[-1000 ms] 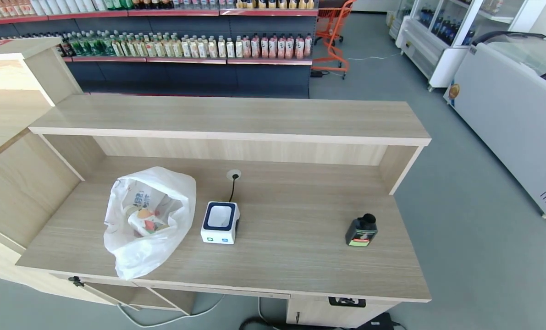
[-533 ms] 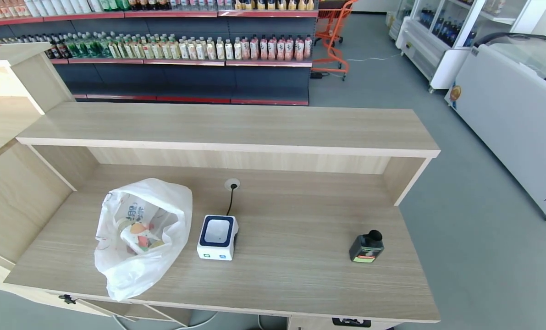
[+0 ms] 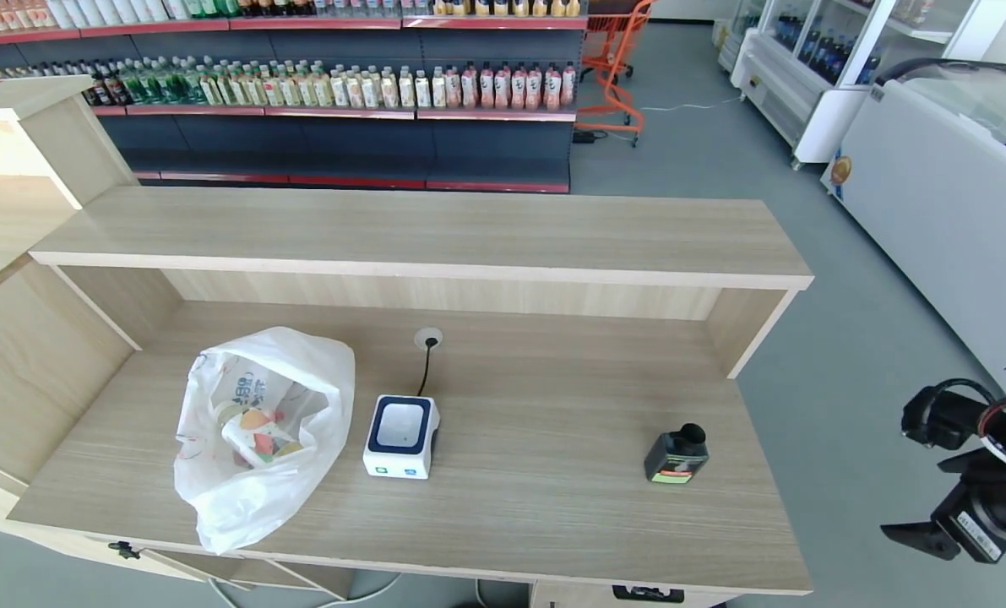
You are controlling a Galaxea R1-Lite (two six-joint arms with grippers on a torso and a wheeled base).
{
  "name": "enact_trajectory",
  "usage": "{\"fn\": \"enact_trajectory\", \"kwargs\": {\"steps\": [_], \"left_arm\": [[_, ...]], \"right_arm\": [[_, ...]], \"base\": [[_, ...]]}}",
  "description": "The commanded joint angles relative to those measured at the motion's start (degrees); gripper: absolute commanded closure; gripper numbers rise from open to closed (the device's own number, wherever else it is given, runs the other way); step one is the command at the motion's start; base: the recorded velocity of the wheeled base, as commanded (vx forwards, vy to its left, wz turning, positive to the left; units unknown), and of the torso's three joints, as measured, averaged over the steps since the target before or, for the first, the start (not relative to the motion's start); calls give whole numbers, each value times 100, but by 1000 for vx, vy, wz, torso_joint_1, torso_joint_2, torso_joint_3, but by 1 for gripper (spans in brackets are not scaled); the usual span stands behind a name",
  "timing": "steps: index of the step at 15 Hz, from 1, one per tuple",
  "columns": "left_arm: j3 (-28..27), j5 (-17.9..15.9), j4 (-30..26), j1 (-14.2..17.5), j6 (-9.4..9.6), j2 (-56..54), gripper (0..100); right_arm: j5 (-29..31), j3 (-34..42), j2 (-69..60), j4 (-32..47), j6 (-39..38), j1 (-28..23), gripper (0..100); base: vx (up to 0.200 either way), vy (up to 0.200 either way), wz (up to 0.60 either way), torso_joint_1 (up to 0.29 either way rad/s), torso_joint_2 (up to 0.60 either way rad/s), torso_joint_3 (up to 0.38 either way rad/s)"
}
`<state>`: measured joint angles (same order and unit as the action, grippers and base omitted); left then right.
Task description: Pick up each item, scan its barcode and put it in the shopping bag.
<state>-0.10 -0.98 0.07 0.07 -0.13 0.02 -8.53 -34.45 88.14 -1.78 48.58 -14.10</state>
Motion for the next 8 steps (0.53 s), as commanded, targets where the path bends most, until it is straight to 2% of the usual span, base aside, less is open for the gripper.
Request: {"fn": "enact_trajectory", "kwargs": {"steps": [1,2,4,6,8], "left_arm": [[1,1,1,1,-4,-2,0],[1,1,1,1,-4,-2,0],[1,1,1,1,-4,-2,0],[1,1,1,1,-4,-2,0],[1,1,1,1,-4,-2,0]], "right_arm": [[-614,-352,1487,-376,275,417,0],[-632,-352,1496,-393,284,435,0],[-1230,-457,2190,-1228,275,1033,0],[-1581,-712,2463,-1307,284,1402,0],[-1643,-1011,2709,-1316,301,1613,0]], "base": [[0,0,0,0,0,0],[0,0,0,0,0,0],[0,0,0,0,0,0],[0,0,0,0,0,0],[0,0,0,0,0,0]]}}
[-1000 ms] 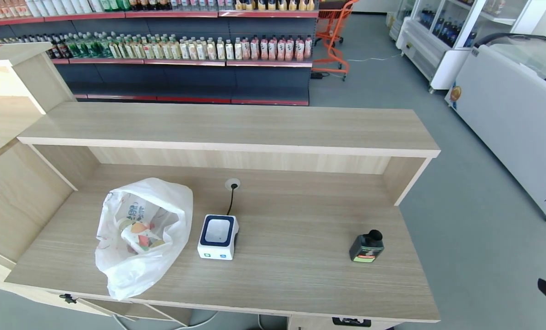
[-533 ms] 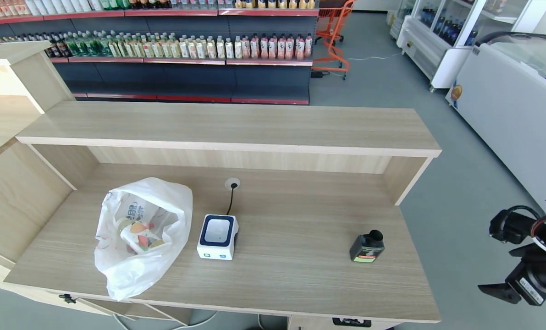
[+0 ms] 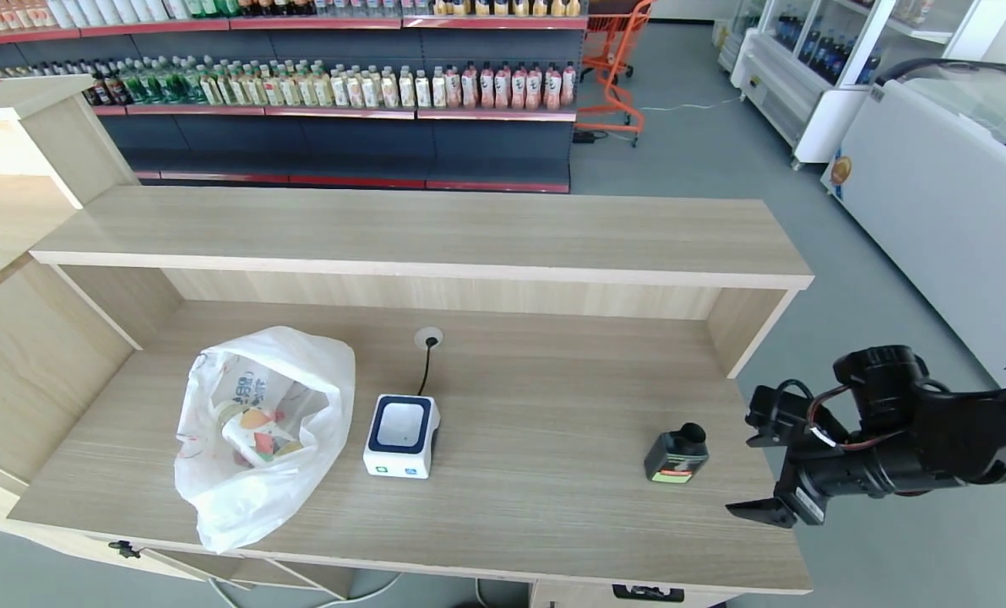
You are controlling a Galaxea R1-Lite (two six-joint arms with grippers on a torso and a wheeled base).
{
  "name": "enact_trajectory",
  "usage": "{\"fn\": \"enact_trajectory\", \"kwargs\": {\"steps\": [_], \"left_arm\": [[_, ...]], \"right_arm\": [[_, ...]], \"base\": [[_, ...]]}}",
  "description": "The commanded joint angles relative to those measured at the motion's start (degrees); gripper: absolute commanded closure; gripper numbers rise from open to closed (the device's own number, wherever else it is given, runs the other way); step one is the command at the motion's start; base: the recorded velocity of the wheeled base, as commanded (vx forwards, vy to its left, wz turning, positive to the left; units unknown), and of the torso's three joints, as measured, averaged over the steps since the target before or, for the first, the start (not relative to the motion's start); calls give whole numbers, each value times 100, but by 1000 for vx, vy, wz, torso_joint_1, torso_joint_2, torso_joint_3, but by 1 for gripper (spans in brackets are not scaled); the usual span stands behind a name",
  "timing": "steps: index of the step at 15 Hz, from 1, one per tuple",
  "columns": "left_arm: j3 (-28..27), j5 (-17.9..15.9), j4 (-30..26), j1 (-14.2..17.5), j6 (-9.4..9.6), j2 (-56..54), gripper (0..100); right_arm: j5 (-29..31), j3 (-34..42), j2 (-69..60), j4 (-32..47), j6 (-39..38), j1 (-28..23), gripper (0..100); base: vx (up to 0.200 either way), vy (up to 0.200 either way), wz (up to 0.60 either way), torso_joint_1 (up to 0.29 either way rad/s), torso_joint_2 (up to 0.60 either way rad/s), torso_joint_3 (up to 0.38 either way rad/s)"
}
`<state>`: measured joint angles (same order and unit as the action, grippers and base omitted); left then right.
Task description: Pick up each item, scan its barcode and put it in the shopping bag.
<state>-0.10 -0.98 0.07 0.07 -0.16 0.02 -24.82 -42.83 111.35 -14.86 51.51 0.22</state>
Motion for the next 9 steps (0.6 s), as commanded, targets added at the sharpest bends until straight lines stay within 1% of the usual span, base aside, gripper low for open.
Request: {"fn": "enact_trajectory", "kwargs": {"steps": [1,4,9], "left_arm": [[1,1,1,1,-2,-2,0],[1,1,1,1,-2,-2,0],[1,1,1,1,-2,-2,0]], "right_arm": [[-5,-323,511,-8,26,207,0],[21,-587,792,-8,35,215,0],[12,-806,950,-17,17,453,0]], "base": [[0,0,0,0,0,0],[0,0,0,0,0,0],[0,0,0,0,0,0]]}}
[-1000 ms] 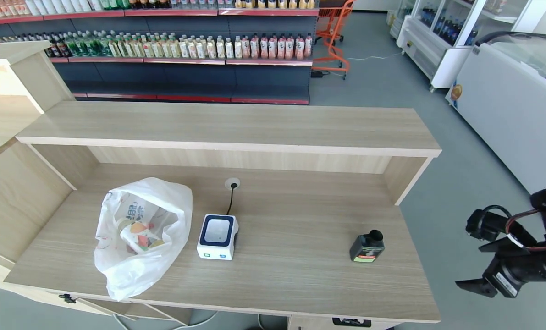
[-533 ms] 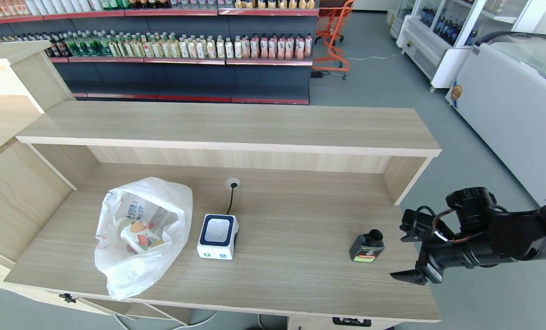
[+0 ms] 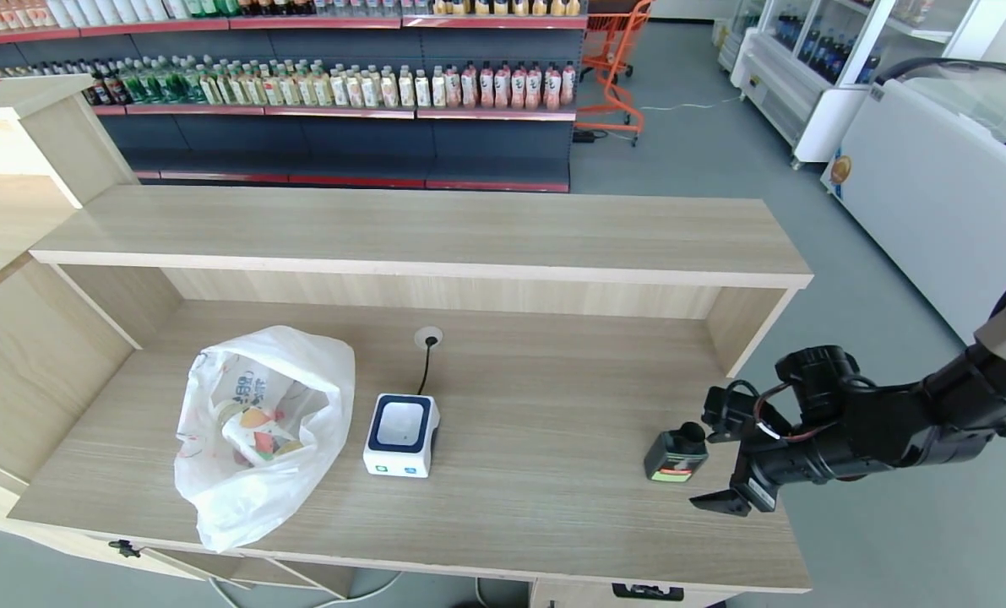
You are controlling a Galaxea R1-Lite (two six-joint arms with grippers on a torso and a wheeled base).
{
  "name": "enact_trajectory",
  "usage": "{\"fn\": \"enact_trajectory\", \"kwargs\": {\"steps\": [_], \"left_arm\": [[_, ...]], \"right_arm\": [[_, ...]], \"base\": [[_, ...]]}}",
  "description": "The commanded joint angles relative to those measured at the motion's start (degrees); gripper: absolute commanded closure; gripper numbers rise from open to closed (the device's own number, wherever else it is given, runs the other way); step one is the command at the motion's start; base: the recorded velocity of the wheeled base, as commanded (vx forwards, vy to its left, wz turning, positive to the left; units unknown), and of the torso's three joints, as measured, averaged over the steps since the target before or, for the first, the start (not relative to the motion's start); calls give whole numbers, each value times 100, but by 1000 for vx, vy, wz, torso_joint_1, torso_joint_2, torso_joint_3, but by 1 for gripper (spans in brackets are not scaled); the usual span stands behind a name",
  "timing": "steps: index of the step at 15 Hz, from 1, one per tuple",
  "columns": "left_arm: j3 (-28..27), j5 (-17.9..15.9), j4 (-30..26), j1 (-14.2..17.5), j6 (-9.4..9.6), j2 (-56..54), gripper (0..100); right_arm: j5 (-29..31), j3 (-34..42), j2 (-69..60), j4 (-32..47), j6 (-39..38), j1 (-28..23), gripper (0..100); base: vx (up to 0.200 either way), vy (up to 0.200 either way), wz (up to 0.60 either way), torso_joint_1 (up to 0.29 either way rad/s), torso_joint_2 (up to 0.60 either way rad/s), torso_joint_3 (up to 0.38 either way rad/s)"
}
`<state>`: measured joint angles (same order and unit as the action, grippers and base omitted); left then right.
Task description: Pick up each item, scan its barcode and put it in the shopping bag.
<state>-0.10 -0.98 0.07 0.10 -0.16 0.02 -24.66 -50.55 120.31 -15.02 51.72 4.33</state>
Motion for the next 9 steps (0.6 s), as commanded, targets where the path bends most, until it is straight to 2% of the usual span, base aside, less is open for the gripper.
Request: {"fn": "enact_trajectory", "kwargs": {"steps": [1,7,8,9], "left_arm": [[1,1,1,-1,-2,-2,0],[1,1,1,-1,-2,-2,0],[1,-8,1,-1,-2,-2,0],[1,1,1,-1,-2,-2,0]], "right_arm": [[-4,-104,107,-1,-4,68,0],[23,-376,450,-317,-13,253,0],[32,-420,485,-326,-4,270,100],[40,-473,502,-326,-4,270,100]], "base": [[0,0,0,0,0,0],[0,0,0,0,0,0],[0,0,0,0,0,0],[0,0,0,0,0,0]]}}
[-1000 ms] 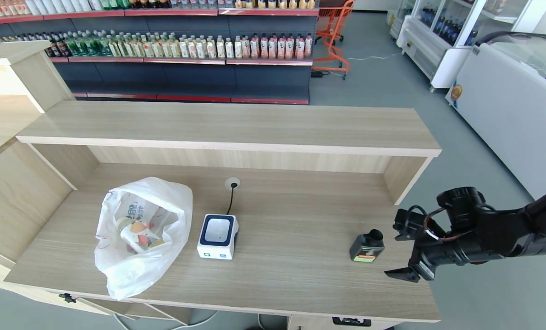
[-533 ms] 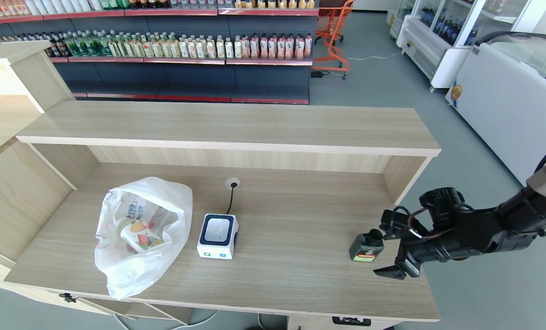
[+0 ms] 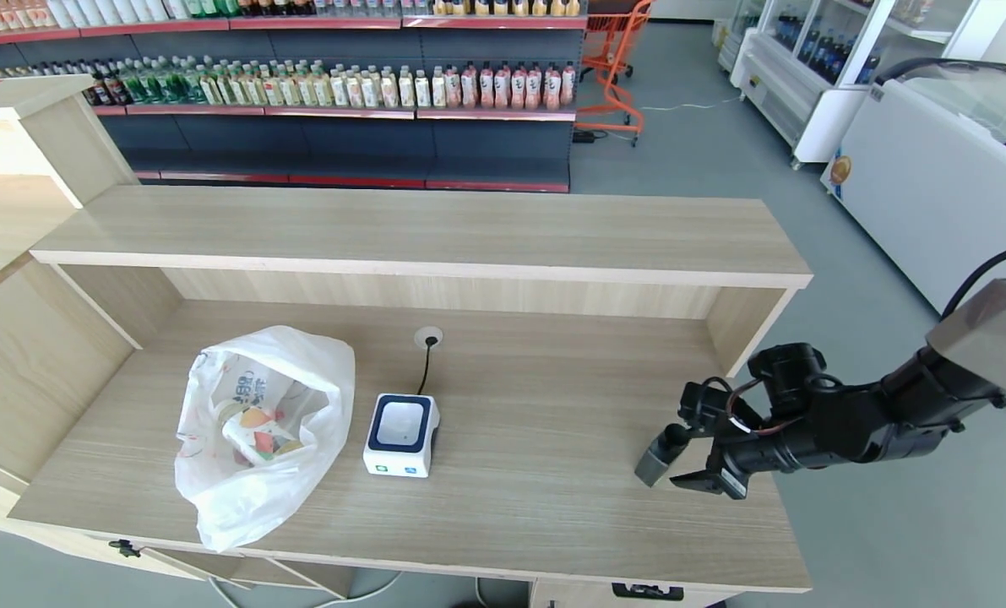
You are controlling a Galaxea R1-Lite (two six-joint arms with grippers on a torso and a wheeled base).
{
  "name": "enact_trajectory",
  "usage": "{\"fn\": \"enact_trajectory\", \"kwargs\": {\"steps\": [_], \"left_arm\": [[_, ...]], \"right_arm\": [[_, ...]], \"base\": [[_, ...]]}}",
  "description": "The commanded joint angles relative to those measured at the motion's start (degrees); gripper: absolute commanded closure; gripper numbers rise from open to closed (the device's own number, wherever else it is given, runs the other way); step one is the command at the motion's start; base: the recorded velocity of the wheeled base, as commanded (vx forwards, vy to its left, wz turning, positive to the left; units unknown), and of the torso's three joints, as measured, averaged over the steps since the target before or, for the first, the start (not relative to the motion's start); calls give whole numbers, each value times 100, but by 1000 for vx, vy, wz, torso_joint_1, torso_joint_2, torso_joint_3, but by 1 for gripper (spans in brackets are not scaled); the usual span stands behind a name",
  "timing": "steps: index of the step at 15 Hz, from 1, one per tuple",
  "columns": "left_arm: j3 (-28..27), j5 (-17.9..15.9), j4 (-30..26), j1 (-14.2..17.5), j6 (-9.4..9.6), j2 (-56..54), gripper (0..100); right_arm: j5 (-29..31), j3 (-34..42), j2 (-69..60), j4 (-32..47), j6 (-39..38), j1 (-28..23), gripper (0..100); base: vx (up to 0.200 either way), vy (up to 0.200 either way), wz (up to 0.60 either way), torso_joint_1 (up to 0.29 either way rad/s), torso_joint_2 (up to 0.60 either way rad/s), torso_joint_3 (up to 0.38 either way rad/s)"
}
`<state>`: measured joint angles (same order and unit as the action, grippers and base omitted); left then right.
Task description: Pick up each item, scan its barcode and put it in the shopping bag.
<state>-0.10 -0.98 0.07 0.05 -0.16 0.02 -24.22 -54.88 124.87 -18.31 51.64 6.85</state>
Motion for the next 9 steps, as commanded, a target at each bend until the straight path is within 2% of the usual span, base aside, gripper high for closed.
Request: {"fn": "enact_trajectory", "kwargs": {"steps": [1,3,9], "left_arm": [[1,1,1,4,-2,-2,0],[1,1,1,4,-2,-2,0],[1,1,1,4,-2,-2,0]], "right_arm": [[14,-84,64,3,4,27,100],[199,-119,64,-15,13,18,100],[190,153,-209,-111,-5,9,100]], "base": [[0,0,0,0,0,0],[0,0,0,0,0,0],[0,0,0,0,0,0]]}}
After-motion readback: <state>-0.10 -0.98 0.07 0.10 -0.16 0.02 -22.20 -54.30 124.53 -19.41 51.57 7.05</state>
